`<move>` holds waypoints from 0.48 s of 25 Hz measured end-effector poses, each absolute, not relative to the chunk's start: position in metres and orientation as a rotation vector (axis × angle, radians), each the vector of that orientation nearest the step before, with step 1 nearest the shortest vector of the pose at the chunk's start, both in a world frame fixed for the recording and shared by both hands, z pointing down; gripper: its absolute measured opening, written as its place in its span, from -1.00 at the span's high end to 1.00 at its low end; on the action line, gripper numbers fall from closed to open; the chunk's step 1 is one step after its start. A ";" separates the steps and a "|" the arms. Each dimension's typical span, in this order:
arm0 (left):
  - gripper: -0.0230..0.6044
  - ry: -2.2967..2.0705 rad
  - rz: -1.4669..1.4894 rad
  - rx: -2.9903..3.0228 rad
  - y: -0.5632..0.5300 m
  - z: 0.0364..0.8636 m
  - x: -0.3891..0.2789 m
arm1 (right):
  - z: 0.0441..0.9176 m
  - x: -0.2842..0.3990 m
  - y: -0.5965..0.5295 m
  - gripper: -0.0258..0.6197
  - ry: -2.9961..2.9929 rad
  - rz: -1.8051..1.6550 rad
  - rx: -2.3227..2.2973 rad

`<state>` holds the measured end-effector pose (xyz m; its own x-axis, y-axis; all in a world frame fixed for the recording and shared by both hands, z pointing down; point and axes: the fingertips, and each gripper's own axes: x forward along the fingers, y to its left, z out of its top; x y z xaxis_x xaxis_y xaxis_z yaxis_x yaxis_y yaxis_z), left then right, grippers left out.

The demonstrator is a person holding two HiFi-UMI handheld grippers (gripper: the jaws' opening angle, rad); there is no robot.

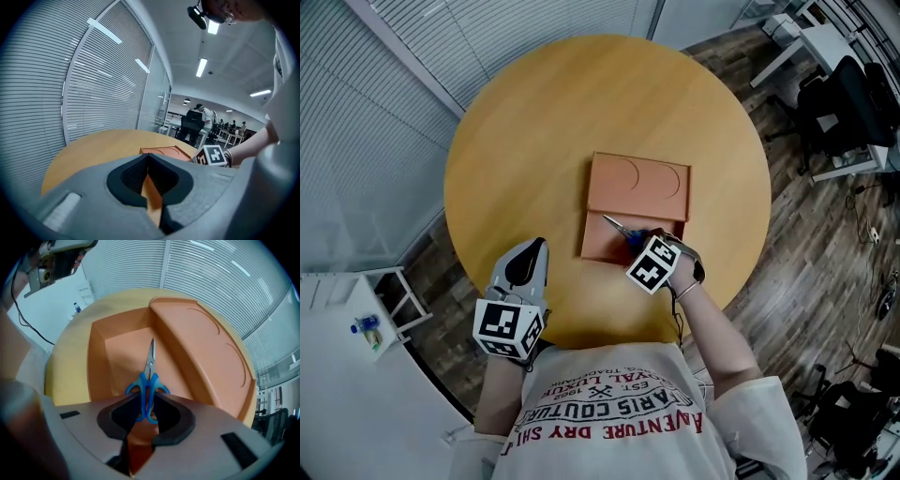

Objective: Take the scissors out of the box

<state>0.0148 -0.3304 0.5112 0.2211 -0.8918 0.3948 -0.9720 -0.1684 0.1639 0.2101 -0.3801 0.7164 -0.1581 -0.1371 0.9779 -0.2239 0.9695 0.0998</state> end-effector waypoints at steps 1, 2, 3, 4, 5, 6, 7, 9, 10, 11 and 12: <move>0.89 -1.724 0.295 2.132 -0.329 0.509 0.016 | 0.715 0.212 -0.379 0.64 -1.740 0.077 0.274; 0.89 -1.721 0.299 2.138 -0.328 0.508 0.017 | 0.713 0.213 -0.378 0.64 -1.746 0.079 0.278; 0.89 -1.717 0.306 2.142 -0.328 0.508 0.017 | 0.710 0.213 -0.377 0.63 -1.751 0.079 0.282; 0.89 -1.712 0.314 2.144 -0.327 0.509 0.017 | 0.706 0.213 -0.375 0.63 -1.754 0.075 0.288; 0.89 -1.708 0.322 2.144 -0.326 0.510 0.016 | 0.702 0.213 -0.373 0.64 -1.757 0.069 0.295; 0.89 -1.703 0.329 2.146 -0.325 0.510 0.016 | 0.697 0.213 -0.371 0.64 -1.761 0.062 0.304; 0.89 -1.696 0.334 2.152 -0.324 0.510 0.017 | 0.693 0.213 -0.369 0.64 -1.766 0.058 0.313; 0.89 -1.678 0.333 2.175 -0.320 0.508 0.020 | 0.683 0.213 -0.365 0.64 -1.783 0.057 0.337; 0.89 -1.666 0.332 2.190 -0.319 0.506 0.022 | 0.677 0.213 -0.363 0.64 -1.793 0.059 0.351; 0.89 -1.653 0.334 2.205 -0.318 0.505 0.024 | 0.672 0.214 -0.362 0.64 -1.802 0.061 0.367; 0.89 -1.639 0.338 2.219 -0.317 0.504 0.026 | 0.666 0.215 -0.361 0.64 -1.811 0.063 0.383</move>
